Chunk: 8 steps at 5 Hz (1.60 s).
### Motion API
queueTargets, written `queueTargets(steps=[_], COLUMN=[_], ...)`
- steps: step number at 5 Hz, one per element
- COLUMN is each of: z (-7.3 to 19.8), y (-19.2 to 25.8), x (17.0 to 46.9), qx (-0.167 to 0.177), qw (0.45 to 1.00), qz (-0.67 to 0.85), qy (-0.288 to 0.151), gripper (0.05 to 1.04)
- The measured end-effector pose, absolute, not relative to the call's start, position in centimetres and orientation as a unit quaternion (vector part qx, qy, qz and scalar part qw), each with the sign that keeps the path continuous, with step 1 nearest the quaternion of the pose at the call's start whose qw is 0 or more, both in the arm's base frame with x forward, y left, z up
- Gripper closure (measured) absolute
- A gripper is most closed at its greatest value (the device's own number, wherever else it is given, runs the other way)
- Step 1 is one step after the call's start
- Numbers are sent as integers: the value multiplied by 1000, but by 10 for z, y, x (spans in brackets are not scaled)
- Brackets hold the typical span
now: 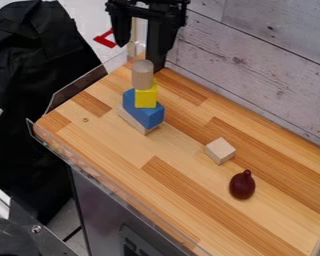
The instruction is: Put the circle block down
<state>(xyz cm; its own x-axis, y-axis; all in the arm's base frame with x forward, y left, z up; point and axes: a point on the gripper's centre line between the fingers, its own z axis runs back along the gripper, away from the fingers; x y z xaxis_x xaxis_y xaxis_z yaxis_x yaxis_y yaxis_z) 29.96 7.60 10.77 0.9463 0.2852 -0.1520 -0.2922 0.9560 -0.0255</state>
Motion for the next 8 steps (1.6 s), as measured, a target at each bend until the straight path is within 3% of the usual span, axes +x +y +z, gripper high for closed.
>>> queueTargets(steps=[2,5,6,7,8], z=[103,73,70,67,67], y=[71,64,64,64,64], x=[297,286,285,286,287], qx=[-28,-28,-29,-28,-27], qw=[985,978,977,976,975], qz=[147,149,151,158,165], qy=[85,142,149,149,147], gripper=[83,83,121,400,569])
